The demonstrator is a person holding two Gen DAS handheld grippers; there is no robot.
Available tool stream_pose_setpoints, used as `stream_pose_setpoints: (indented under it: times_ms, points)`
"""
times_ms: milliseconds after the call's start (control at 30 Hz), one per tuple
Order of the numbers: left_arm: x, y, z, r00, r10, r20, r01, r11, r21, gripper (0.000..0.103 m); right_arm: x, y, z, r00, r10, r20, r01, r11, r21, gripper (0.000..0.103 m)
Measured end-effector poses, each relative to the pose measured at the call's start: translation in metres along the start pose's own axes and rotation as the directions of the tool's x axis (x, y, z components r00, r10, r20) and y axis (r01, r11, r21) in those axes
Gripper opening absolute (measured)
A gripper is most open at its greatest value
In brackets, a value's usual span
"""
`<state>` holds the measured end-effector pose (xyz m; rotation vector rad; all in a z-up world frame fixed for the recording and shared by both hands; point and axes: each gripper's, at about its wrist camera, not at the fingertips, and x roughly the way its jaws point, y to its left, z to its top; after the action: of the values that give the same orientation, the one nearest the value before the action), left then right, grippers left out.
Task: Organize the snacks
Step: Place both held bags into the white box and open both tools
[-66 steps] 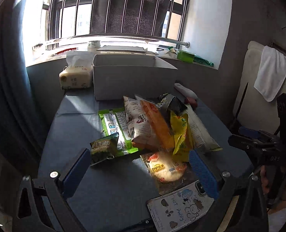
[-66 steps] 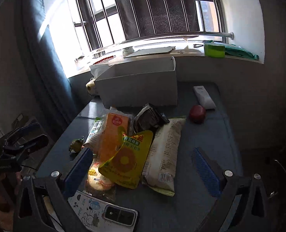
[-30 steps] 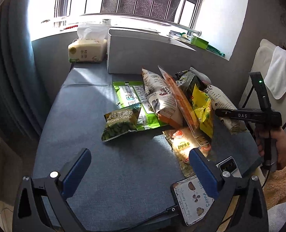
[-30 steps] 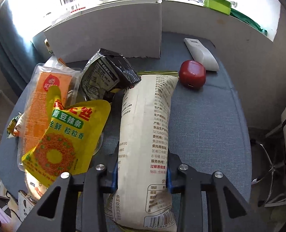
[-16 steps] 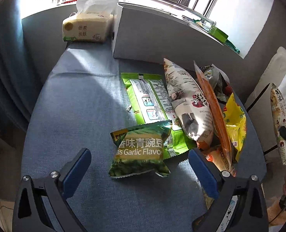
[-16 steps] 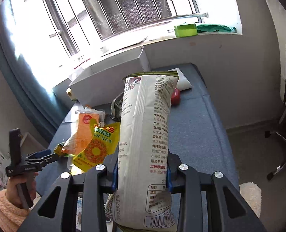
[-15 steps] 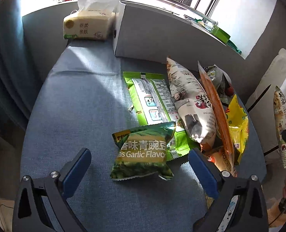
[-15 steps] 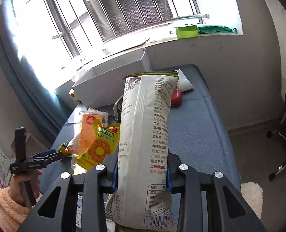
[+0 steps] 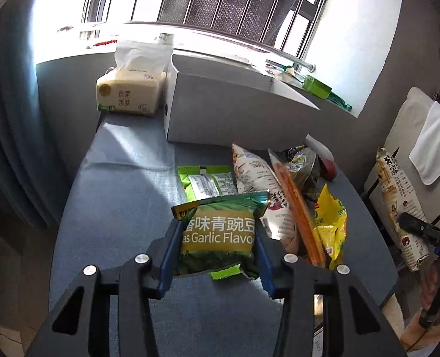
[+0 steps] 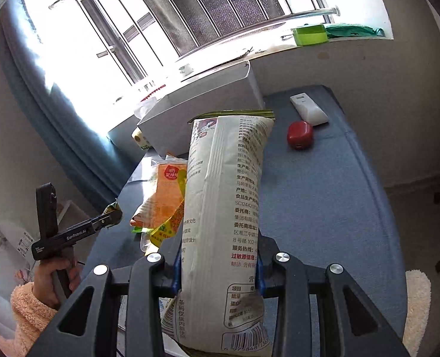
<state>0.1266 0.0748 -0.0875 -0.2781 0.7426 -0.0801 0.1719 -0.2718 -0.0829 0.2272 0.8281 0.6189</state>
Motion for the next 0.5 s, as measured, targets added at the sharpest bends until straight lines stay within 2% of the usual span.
stream_pose_setpoints:
  times_ms: [133,267,400,500]
  points:
    - [0.0,-0.019,0.047,0.995,-0.013,0.098,0.009,0.999,0.05,0.05,0.022,0.009,0.043,0.999,0.036,0.01,-0.036,0.999,-0.029,0.039]
    - [0.016,-0.028,0.113,0.985,-0.031,0.172,0.018,0.997,0.073,0.05,0.05,0.013,0.108,0.999,0.046,0.024,-0.046,0.999,-0.024,0.039]
    - [0.045,-0.032,0.183,0.981,-0.019,0.192,0.001,0.995,0.096,0.05,0.088,0.02,0.178,1.0,0.017,0.008,-0.017,0.998,-0.058,0.039]
    - [0.073,-0.035,0.221,0.983,0.008,0.185,-0.031,0.992,0.122,0.05,0.118,0.024,0.219,0.999,-0.044,-0.02,0.043,0.997,-0.061,0.039]
